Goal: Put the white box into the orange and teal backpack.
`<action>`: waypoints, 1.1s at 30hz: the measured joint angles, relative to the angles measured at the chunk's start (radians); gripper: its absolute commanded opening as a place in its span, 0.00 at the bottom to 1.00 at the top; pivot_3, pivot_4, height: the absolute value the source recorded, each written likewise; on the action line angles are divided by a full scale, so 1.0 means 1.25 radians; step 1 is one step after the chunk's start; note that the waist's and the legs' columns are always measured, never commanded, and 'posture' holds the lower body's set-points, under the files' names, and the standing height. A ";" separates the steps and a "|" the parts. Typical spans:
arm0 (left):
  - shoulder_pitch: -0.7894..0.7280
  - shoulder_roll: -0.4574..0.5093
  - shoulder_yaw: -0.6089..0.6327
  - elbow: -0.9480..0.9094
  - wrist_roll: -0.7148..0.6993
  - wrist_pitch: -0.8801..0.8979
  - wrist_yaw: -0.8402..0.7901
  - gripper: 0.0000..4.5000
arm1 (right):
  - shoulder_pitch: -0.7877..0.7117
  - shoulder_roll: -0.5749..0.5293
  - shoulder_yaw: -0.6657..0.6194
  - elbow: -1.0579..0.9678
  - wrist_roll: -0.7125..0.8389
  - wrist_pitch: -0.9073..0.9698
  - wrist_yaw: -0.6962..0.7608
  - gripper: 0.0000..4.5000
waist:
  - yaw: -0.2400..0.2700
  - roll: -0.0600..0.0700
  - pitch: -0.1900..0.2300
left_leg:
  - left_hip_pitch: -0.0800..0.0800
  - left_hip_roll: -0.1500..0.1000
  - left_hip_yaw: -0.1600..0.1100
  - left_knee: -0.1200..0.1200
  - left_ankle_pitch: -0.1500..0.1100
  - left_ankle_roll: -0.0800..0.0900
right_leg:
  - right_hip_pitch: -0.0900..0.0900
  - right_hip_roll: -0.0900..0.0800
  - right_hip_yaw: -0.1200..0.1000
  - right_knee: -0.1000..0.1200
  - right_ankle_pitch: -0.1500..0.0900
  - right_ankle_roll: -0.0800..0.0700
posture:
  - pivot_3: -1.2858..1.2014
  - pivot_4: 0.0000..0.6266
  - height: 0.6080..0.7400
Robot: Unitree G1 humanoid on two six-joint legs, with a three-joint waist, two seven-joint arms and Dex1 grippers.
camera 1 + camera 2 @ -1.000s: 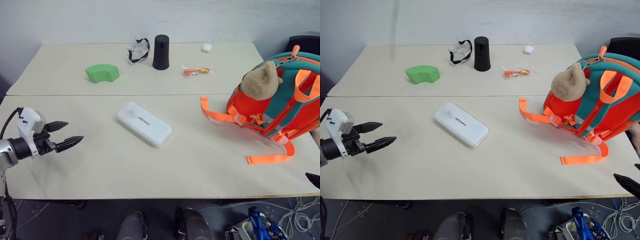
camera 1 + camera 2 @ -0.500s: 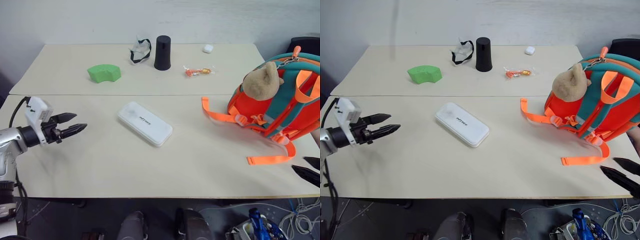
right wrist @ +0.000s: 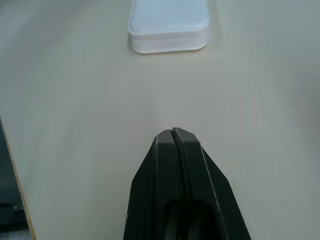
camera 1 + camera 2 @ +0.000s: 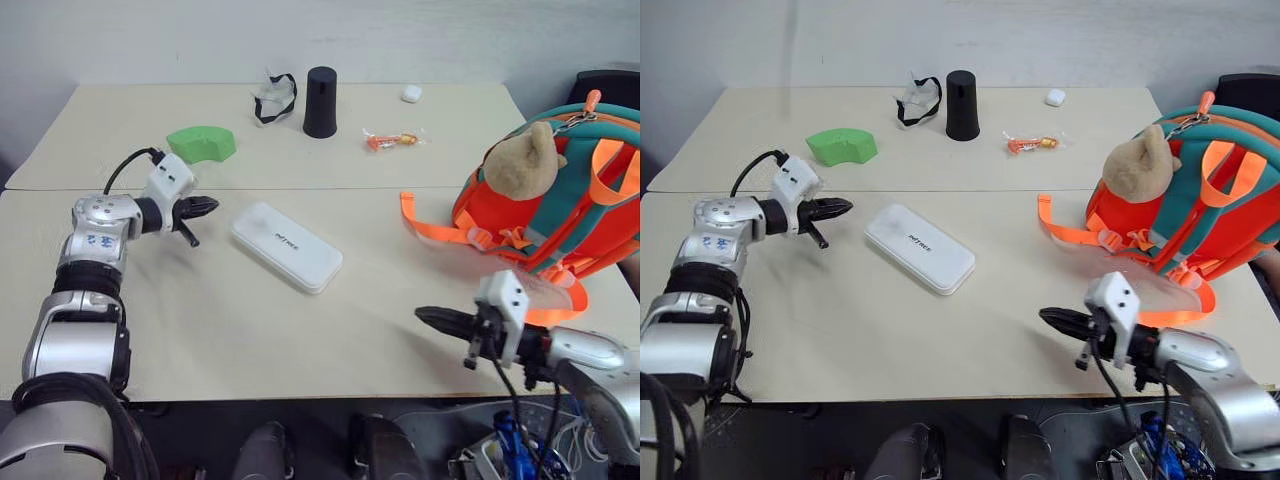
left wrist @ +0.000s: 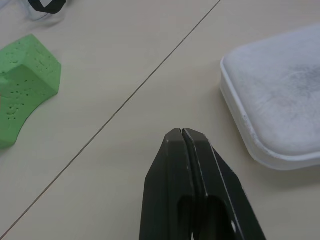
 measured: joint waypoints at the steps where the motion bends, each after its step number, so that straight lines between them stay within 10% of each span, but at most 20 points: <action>1: -0.006 -0.013 -0.002 0.016 0.008 -0.005 0.003 0.00 | -0.017 0.010 0.015 0.008 -0.014 0.000 -0.013 0.00 | 0.000 0.000 0.000 | -0.001 0.000 0.000 0.002 0.000 0.000 | 0.000 0.000 0.000 0.000 0.000 0.001 | 0.52 0.24 1.00; 15: -0.037 -0.114 -0.033 0.105 0.061 -0.072 -0.087 0.00 | -0.197 0.072 0.132 0.186 -0.158 -0.054 -0.075 0.00 | 0.000 -0.002 0.001 | -0.007 0.000 -0.001 0.010 -0.002 0.004 | -0.002 -0.001 -0.002 0.002 0.002 0.003 | 0.52 0.24 1.00; 33: 0.316 -0.074 -0.040 -0.566 -0.048 0.178 -0.294 0.00 | -0.214 0.098 0.105 0.251 -0.229 -0.067 -0.140 0.00 | -0.003 -0.002 0.001 | -0.006 0.000 -0.002 0.011 -0.002 0.004 | -0.002 -0.002 0.001 0.002 0.002 0.004 | 0.52 0.24 1.00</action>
